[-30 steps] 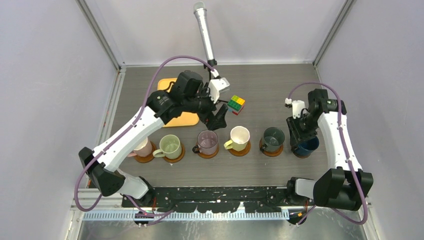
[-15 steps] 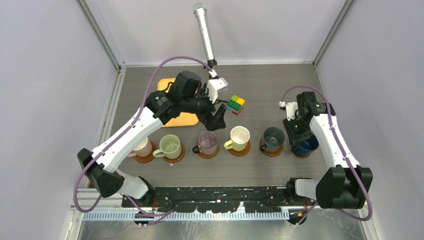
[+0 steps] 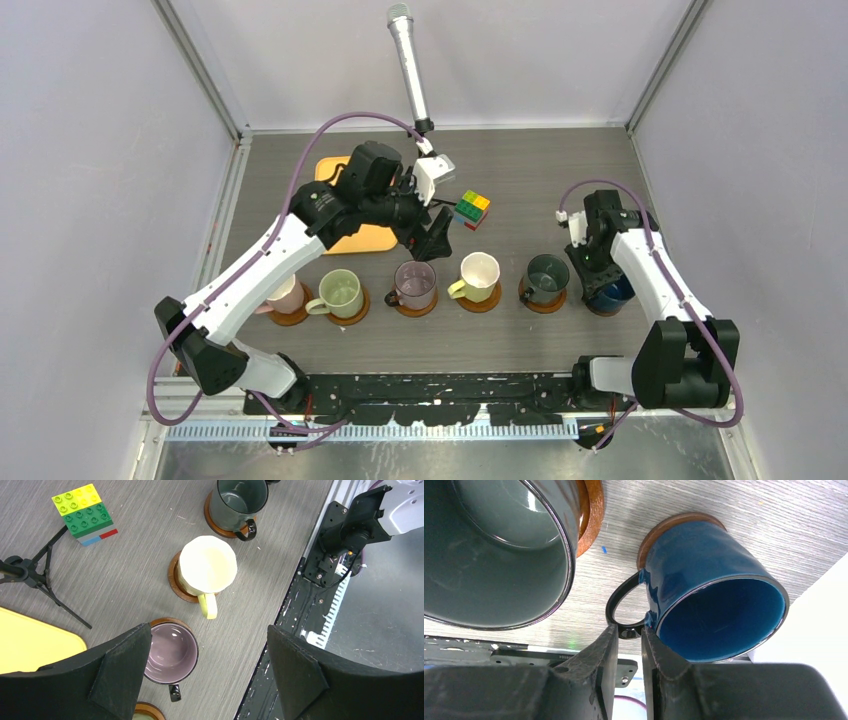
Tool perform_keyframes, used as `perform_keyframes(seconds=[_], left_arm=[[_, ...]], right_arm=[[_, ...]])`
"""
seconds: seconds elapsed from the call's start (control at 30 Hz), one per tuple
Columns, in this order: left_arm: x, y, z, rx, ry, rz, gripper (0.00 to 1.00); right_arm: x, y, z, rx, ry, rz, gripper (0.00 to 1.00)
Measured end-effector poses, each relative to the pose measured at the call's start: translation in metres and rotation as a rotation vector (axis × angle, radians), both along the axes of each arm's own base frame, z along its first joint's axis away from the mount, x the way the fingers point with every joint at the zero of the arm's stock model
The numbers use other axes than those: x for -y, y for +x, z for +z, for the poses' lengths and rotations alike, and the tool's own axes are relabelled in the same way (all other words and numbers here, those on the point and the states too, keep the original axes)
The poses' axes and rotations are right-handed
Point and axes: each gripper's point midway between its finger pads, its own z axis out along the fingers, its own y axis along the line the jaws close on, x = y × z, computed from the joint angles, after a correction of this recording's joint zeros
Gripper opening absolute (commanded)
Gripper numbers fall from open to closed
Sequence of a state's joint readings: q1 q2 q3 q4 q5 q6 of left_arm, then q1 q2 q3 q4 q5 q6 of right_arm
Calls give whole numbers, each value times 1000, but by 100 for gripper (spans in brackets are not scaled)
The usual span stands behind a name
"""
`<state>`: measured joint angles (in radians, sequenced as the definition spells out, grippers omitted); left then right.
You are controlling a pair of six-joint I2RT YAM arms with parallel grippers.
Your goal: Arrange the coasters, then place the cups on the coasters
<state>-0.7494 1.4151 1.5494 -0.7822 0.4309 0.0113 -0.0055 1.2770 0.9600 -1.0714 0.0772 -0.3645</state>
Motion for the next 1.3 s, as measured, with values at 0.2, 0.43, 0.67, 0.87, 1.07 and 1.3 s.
perform_keyframes(seconds=[0.2,0.43,0.67,0.87,1.07,1.3], left_arm=[[-1,2,0,-3,0,7,87],[-1,1,-1,-5,2,7,87],[-1,1,-1,-6,1,6,87],[-1,1,-3,-11,3,5,87],[-3,1,-7,-19,10,9,87],[-4,2,-10,-23,15,12,87]], right_arm=[[2,0,0,1,-17,1,28],[4,0,3,2,-26,-1,34],[-10,8,12,35,10,41,31],[-17,10,12,40,21,60,29],[-16,7,4,18,11,64,29],[-13,5,-2,8,-7,64,26]])
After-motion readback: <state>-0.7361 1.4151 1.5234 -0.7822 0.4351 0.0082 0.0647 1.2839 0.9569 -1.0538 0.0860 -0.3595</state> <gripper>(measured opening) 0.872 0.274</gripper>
